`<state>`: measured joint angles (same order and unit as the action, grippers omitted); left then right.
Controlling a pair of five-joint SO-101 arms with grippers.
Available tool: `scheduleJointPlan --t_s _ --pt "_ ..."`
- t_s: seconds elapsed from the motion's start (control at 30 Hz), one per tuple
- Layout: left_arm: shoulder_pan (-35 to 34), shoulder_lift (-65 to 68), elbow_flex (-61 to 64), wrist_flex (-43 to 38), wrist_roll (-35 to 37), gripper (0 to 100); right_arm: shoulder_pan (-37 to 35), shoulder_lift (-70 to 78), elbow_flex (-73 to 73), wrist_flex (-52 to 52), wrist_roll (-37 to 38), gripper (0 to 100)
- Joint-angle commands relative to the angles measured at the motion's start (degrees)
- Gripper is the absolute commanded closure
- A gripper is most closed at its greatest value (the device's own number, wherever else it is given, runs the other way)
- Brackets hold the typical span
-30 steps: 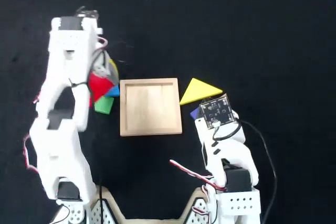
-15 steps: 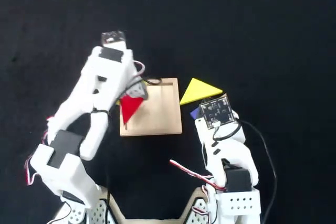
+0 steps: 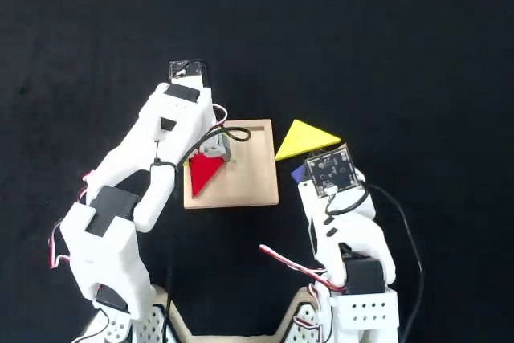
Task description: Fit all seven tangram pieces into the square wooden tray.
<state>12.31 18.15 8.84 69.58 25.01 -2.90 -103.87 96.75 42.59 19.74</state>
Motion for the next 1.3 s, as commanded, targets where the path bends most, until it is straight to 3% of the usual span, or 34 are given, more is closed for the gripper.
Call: scheduleJointPlan --t_s 0.0,0.47,0.63,0.87,1.1,1.27 --pt "0.66 0.26 -5.05 2.55 -0.97 75 0.97 -3.03 -0.22 -0.18 0.35 98.6" --pt "-0.4 0.26 -6.99 0.44 -6.86 75 0.97 -3.03 -0.22 -0.09 0.35 98.6" --pt "-0.48 -0.09 -7.16 0.62 -6.59 73 0.97 -3.03 -0.22 -0.09 0.35 98.6" --pt "-0.48 0.18 -7.25 1.05 -0.35 67 0.97 -3.03 -0.22 -0.09 0.44 98.6" --pt "-3.3 -0.44 -7.96 1.32 -8.35 74 0.88 -3.03 -0.22 0.09 0.44 98.6" --pt "2.33 -0.09 -13.14 8.18 -10.73 75 0.88 -3.03 -0.22 0.09 0.44 98.6"
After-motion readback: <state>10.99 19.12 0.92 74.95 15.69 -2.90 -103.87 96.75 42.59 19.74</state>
